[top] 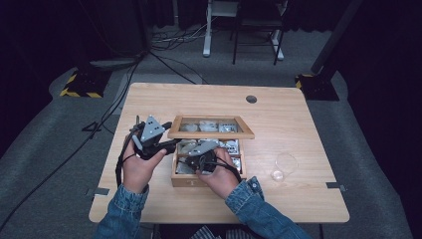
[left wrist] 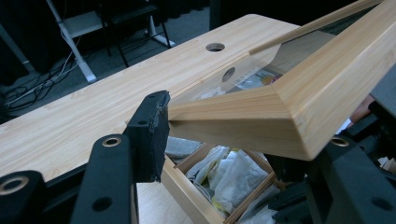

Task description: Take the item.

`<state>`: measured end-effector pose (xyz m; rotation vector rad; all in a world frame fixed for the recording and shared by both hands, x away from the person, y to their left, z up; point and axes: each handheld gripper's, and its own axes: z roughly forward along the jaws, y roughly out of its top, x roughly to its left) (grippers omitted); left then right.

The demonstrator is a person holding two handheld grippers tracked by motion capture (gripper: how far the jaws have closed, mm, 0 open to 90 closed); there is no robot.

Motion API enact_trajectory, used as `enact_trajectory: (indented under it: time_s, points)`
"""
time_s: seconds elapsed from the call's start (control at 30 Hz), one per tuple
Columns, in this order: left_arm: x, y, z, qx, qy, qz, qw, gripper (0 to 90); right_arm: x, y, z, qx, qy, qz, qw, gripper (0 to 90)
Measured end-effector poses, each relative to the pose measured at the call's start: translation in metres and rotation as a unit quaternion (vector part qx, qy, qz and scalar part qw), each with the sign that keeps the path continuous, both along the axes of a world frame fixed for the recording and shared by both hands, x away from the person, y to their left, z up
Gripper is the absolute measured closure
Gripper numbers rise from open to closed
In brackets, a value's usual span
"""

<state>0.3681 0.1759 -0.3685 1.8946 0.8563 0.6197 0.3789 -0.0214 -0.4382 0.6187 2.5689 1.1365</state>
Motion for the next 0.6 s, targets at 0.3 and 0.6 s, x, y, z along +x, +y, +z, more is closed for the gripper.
enact_trajectory:
  time_s: [0.3,0.6]
  points:
    - [0.000,0.000,0.000,0.000,-0.001,0.000,1.0000,46.3,-0.005,-0.003,0.006,0.000,-0.027,-0.002,0.9996,90.0]
    - [0.000,0.001,-0.001,-0.002,0.001,-0.002,1.0000,45.9,-0.018,-0.013,0.023,0.013,-0.073,0.000,0.9973,90.0]
